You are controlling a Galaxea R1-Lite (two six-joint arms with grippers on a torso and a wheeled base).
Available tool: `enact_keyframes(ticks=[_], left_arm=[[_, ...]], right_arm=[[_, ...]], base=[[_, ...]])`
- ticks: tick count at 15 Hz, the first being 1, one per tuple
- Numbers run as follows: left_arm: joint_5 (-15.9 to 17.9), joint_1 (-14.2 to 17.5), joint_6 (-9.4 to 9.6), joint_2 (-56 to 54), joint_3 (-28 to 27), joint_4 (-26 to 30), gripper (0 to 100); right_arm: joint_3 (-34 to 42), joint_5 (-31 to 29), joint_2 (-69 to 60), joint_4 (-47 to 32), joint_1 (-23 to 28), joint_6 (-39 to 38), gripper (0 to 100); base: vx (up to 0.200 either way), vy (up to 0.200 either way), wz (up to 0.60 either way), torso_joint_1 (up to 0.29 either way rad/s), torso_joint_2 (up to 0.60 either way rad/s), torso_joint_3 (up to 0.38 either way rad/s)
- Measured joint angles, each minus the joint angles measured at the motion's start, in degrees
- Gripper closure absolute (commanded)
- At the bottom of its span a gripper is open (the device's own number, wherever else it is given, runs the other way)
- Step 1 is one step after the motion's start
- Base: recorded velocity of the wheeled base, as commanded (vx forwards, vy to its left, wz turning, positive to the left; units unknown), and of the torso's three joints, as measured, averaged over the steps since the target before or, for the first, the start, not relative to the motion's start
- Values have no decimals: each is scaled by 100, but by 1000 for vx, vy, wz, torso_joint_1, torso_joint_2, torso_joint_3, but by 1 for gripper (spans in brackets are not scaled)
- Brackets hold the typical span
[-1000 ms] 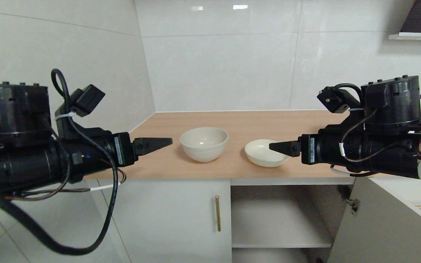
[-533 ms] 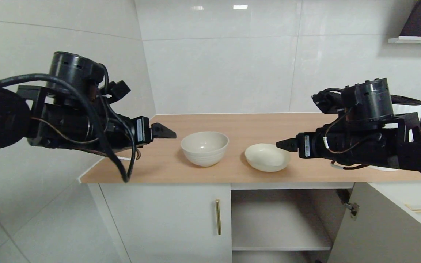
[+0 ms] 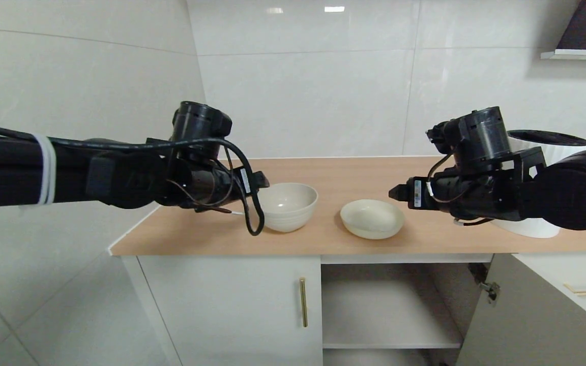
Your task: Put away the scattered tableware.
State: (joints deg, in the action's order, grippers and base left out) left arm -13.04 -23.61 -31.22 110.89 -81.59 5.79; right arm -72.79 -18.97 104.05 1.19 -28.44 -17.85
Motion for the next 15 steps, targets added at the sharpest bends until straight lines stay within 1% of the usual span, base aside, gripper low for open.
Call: enact_keyframes(ticks=[4,7,8,13,15], left_arm=[[-26,-52,2,469,-18,-471,0],[-30,-55,18,700,-44,-536,0],[-30,-55,13,761,-57,-536,100],[-39,-55,-6,808,-46,-530,100],[-11,-56,-41,577,144,-524,100]], right_arm=[[17,1,59,17,0,-7,0],[17,6,77,17,-2,-7,0],[17,1,77,20,0,-7,0],[2,30,80,20,6,-7,0],[-37,39,116,13,50,-7,0]], base=[[0,0,0,0,0,0],[0,0,0,0,0,0],[0,0,0,0,0,0],[0,0,0,0,0,0],[0,0,0,0,0,0]])
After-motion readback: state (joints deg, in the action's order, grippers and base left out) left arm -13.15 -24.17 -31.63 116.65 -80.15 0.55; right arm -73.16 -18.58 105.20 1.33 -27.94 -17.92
